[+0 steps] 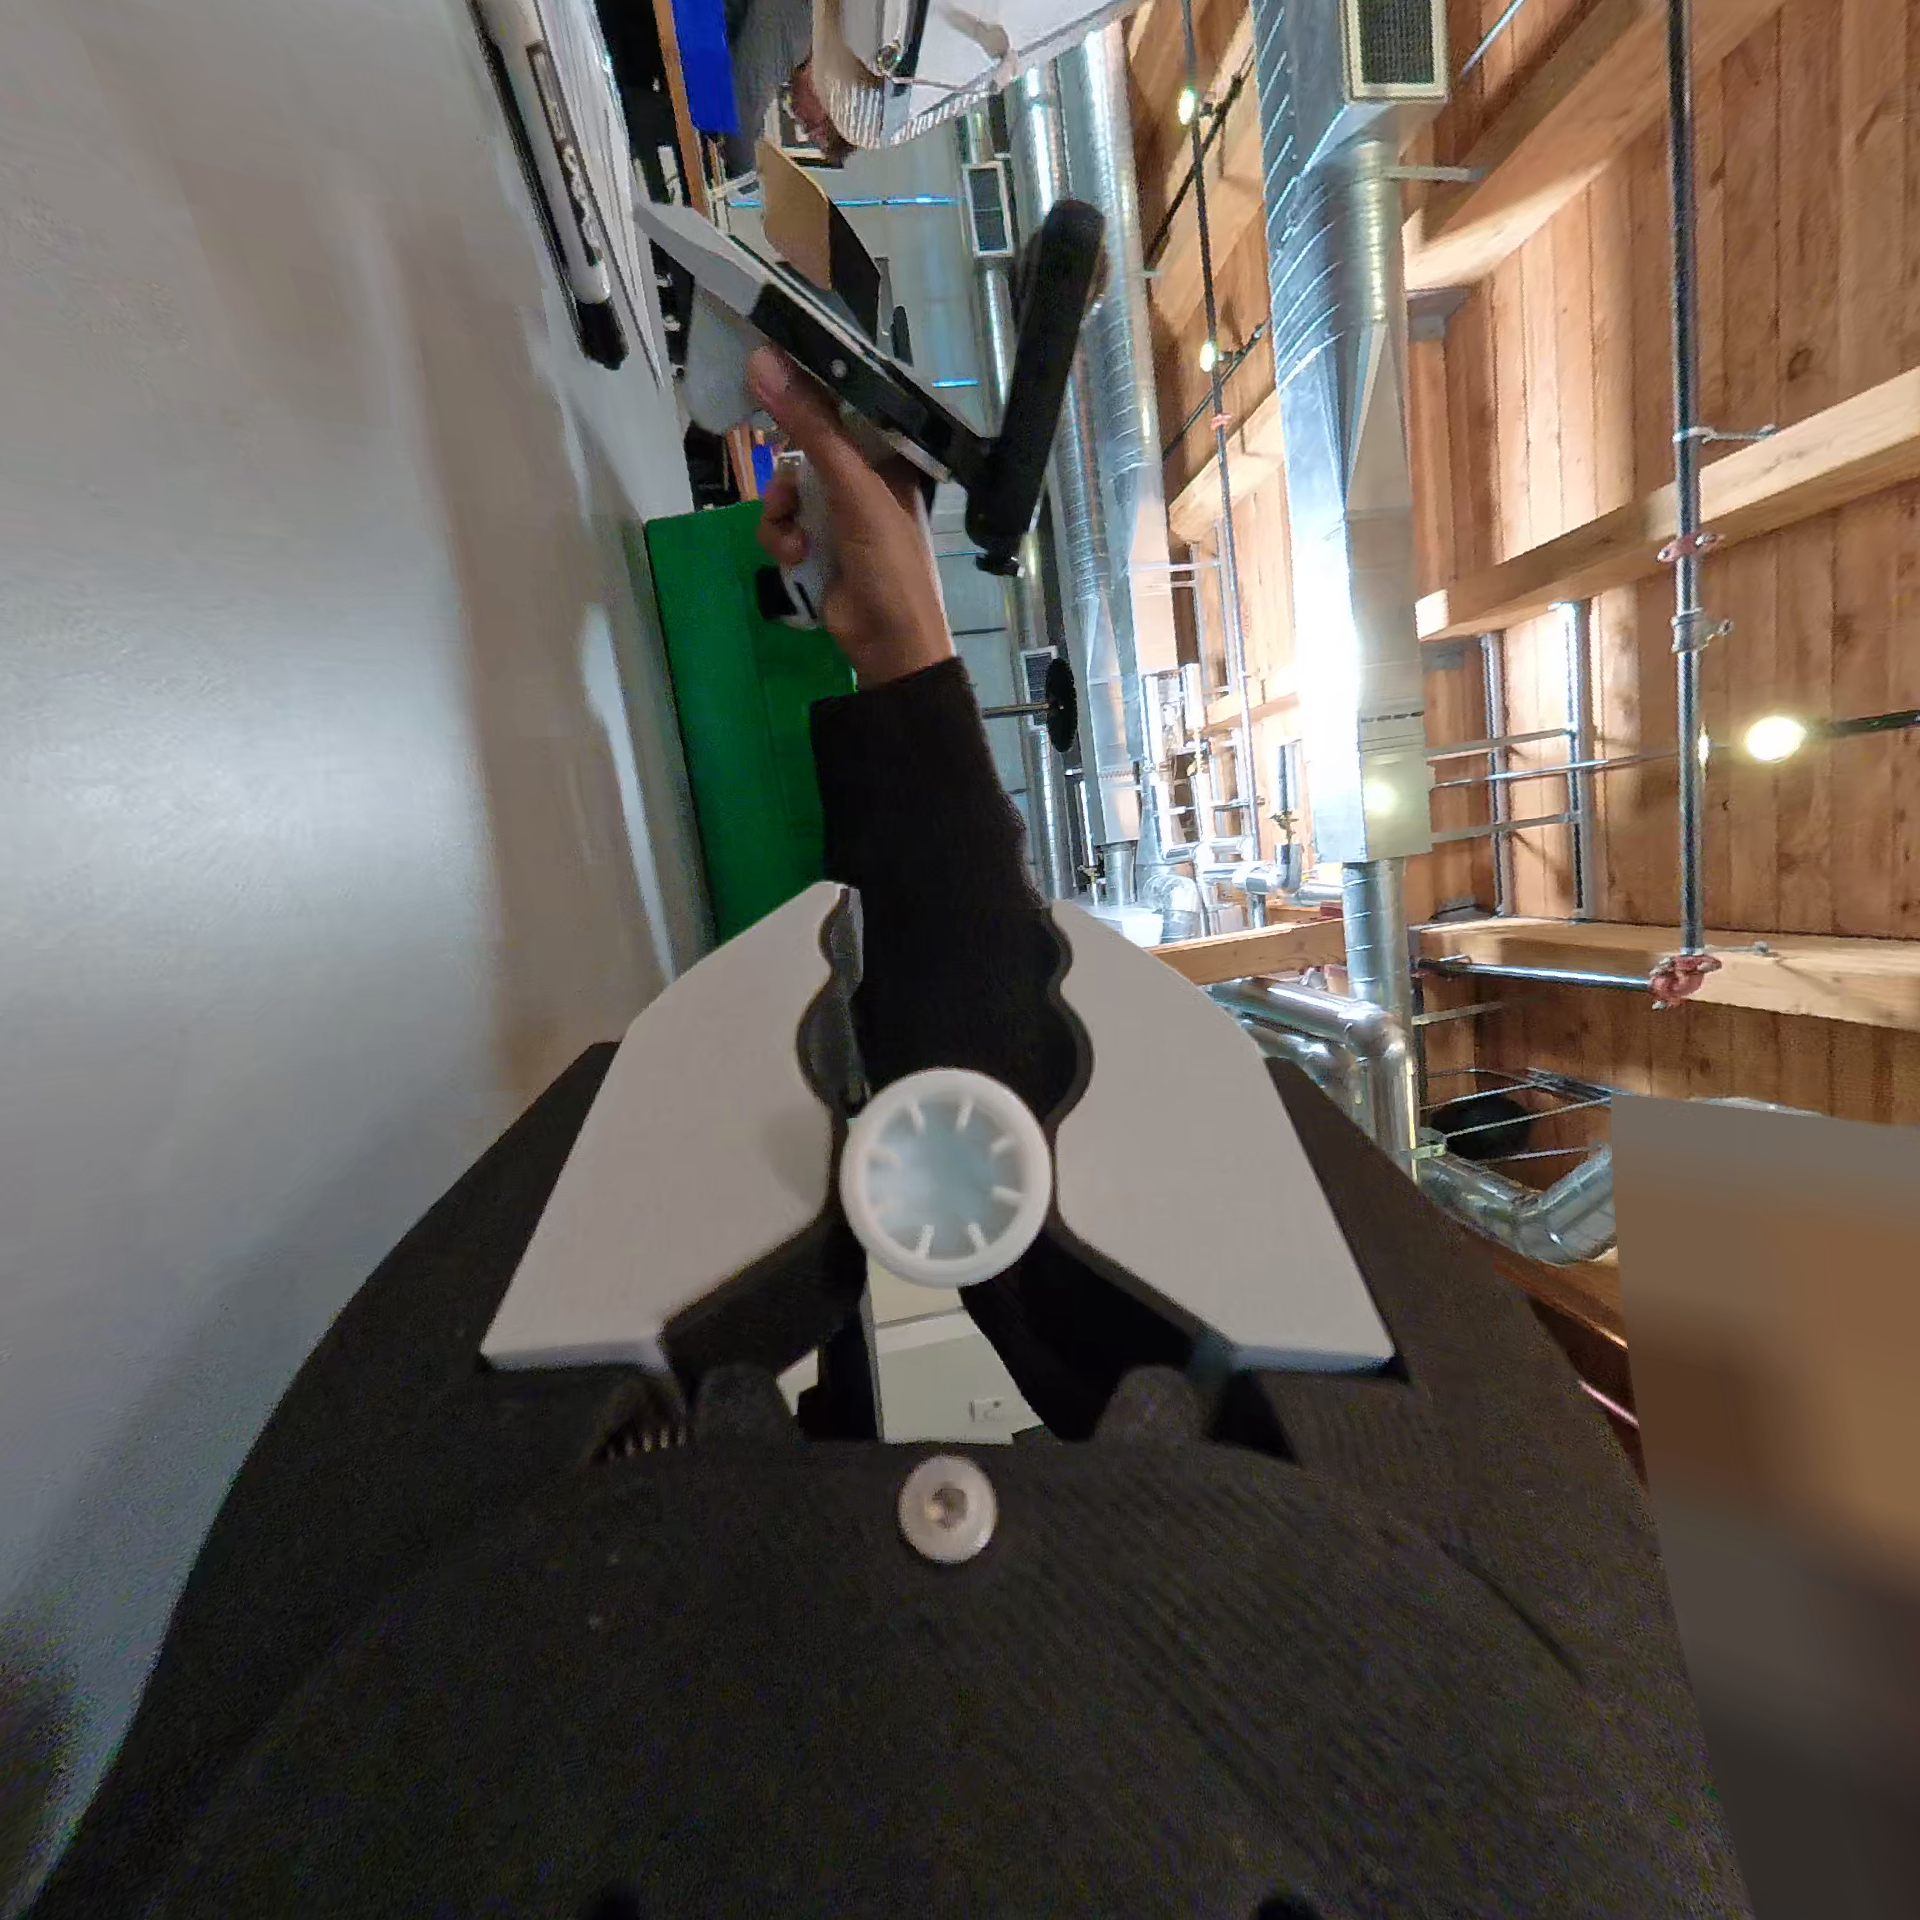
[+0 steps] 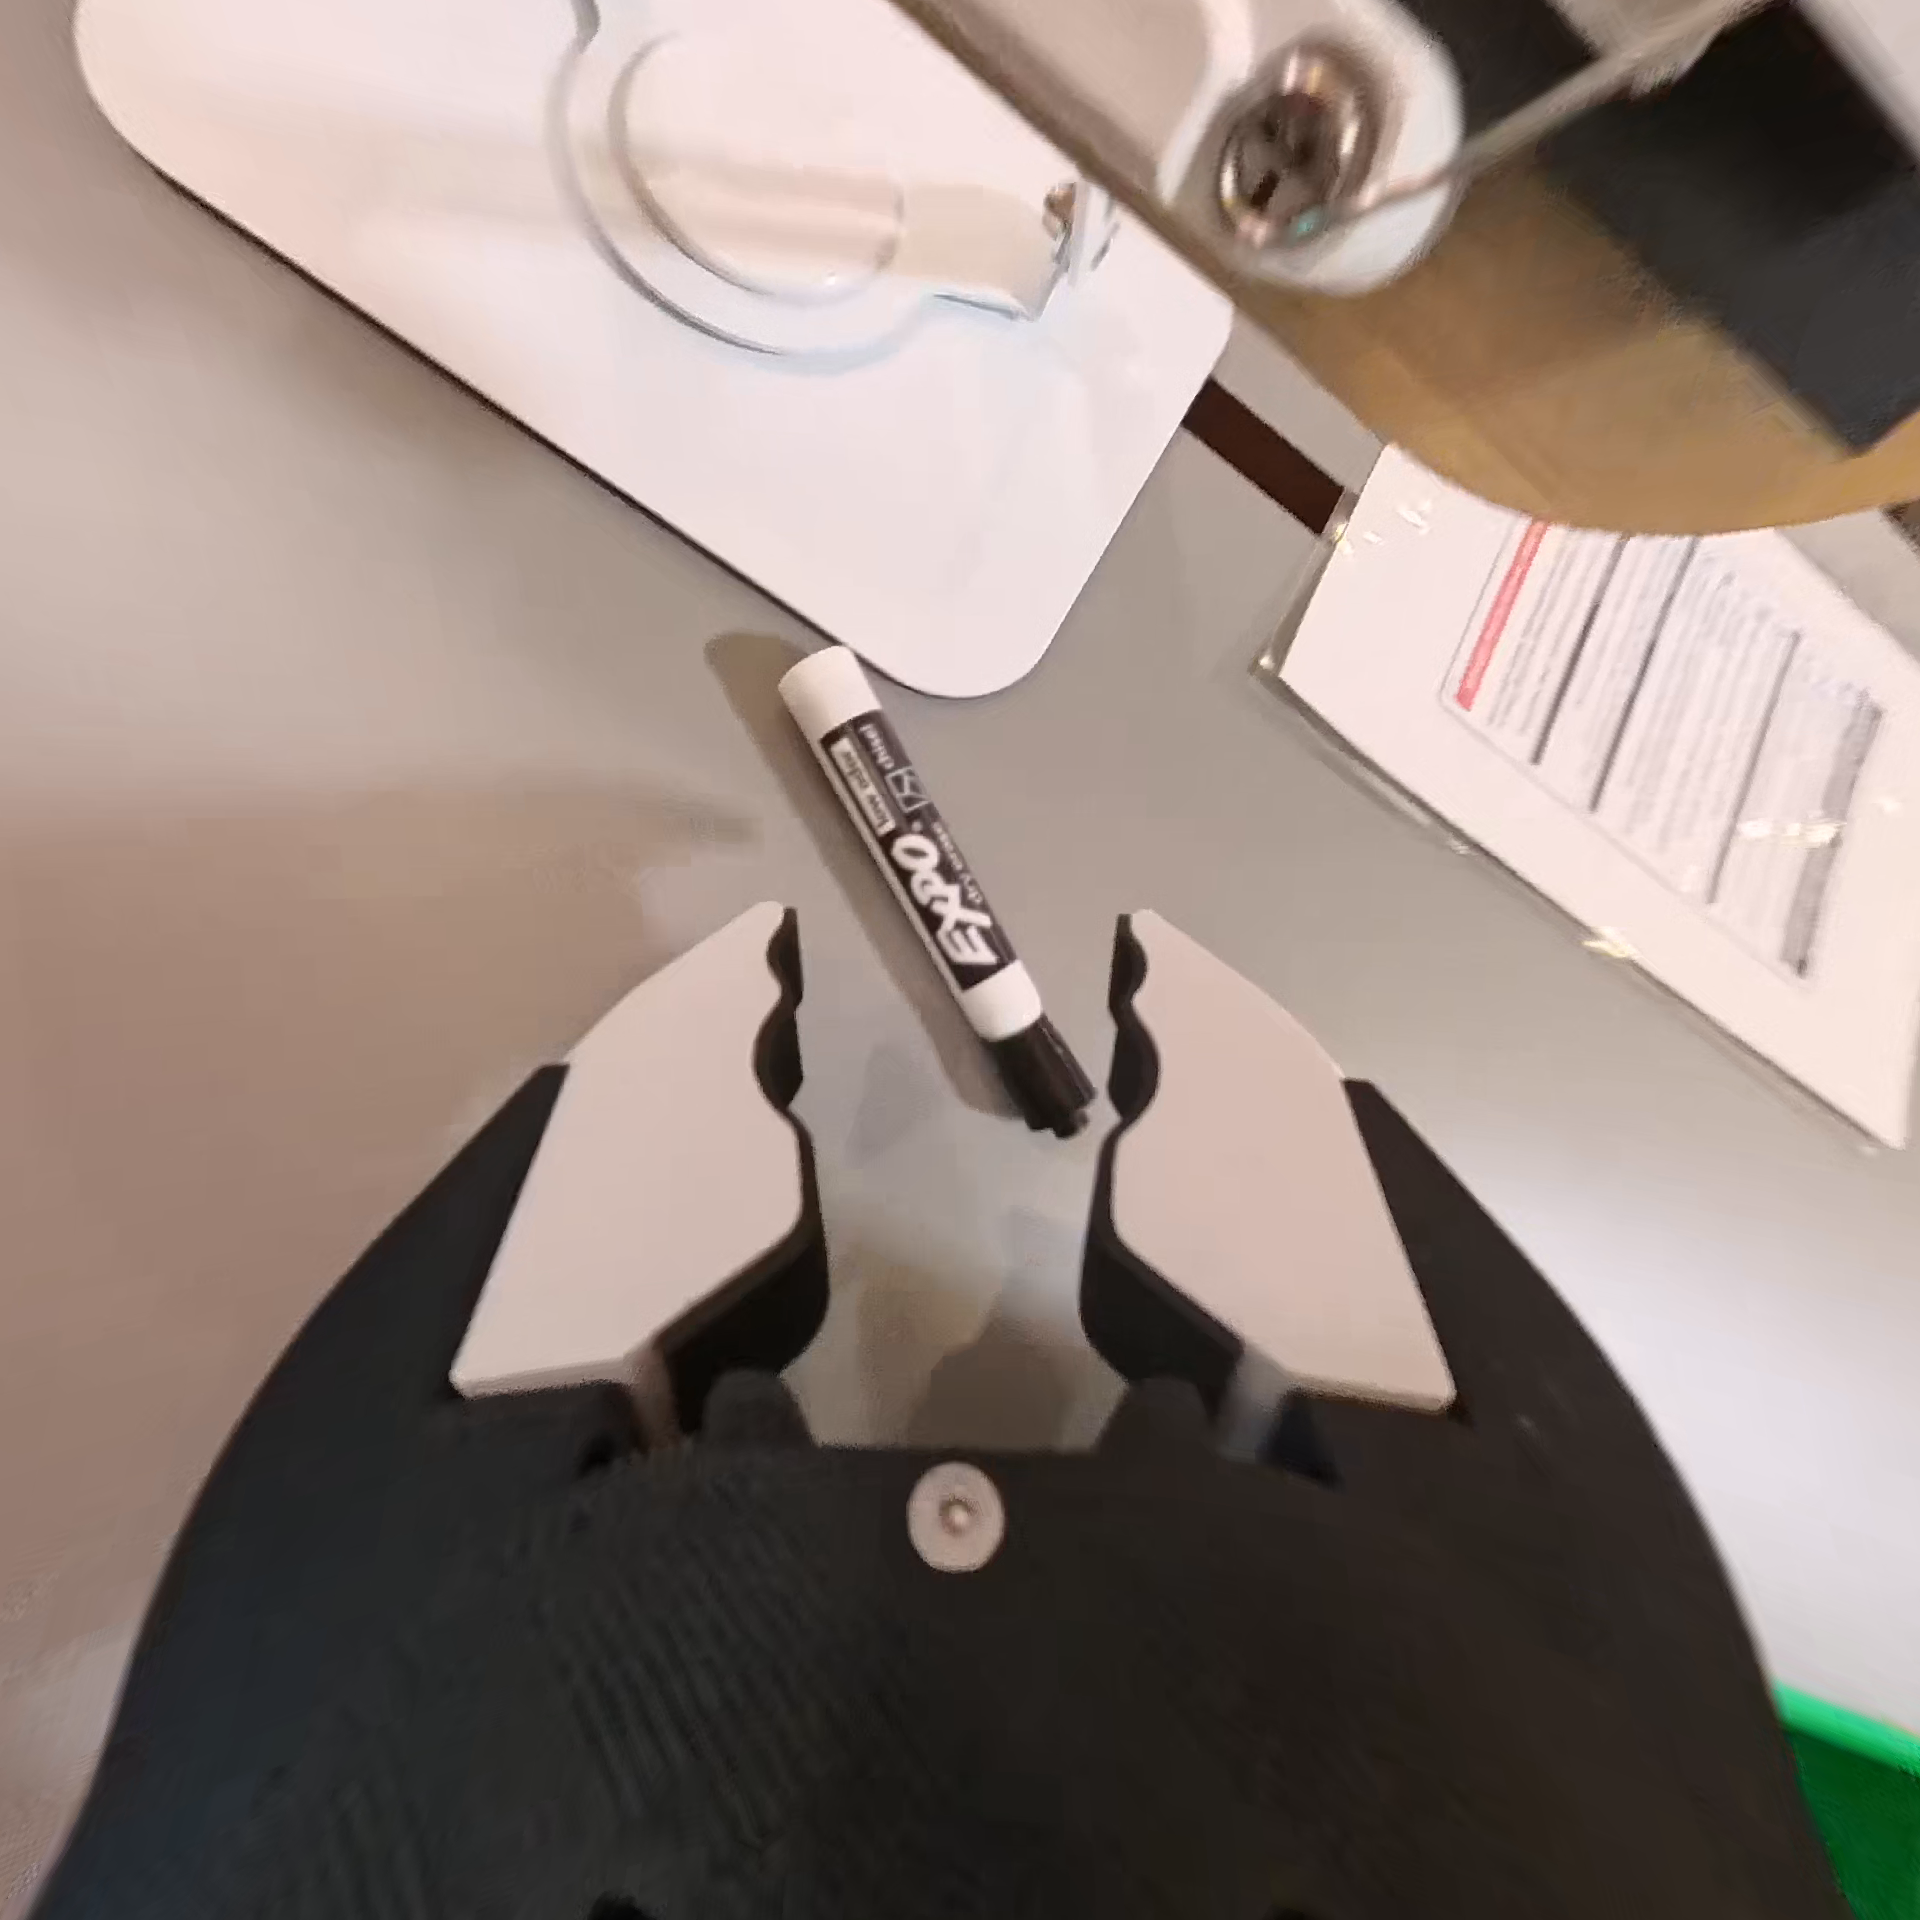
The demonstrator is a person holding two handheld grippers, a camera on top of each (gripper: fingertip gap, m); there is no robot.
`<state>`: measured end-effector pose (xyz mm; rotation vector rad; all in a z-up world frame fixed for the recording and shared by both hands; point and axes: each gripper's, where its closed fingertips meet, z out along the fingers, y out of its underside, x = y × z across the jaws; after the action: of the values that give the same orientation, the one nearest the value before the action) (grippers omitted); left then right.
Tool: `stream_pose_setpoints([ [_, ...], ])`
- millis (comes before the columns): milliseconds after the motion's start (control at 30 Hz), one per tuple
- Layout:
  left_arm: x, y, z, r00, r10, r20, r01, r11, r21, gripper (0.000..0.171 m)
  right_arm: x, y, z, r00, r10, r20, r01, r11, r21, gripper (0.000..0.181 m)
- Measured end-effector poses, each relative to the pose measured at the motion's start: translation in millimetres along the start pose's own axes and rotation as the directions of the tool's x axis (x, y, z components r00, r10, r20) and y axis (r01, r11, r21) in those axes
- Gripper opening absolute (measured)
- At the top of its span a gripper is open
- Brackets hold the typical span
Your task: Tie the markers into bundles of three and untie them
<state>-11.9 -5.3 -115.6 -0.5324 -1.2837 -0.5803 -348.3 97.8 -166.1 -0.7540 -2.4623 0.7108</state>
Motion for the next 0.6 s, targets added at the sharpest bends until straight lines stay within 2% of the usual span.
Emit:
stream_pose_setpoints([
  [133, 2, 0, -3, 0.999, 0.043, 0.009, -0.043, 0.999, -0.011, 0.033, 0, 21, 28, 1.0, -0.005, 0.008, 0.006, 0.997, -0.076, 0.062],
  [200, 8, 4, -2, 0.997, 0.071, -0.007, -0.071, 0.997, -0.032, 0.033, -8, 19, 29, 0.999, 0.02, 0.05, -0.017, 0.999, -0.045, 0.044],
  [233, 9, 5, -2, 0.997, 0.076, -0.009, -0.077, 0.996, -0.034, 0.033, -14, 20, 26, 0.997, 0.026, 0.075, -0.022, 0.999, -0.05, 0.024],
  [300, 9, 5, -2, 0.998, 0.061, -0.015, -0.061, 0.998, -0.033, 0.033, -31, 23, 17, 0.992, -0.007, 0.126, 0.014, 0.998, -0.058, 0.018],
  [400, 7, 5, -1, 1.0, 0.022, -0.023, -0.022, 0.999, -0.035, 0.033, -53, 26, -7, 0.986, -0.118, 0.114, 0.125, 0.991, -0.056, 0.018],
  [500, 8, 9, 1, 0.999, 0.023, -0.028, -0.024, 0.999, -0.045, 0.033, -70, 20, -51, 0.977, -0.203, 0.072, 0.202, 0.979, 0.022, 0.018],
  [600, 8, 11, 2, 0.999, 0.034, -0.026, -0.035, 0.998, -0.048, 0.033, -60, 16, -105, 0.978, -0.207, -0.031, 0.21, 0.971, 0.115, 0.018],
])
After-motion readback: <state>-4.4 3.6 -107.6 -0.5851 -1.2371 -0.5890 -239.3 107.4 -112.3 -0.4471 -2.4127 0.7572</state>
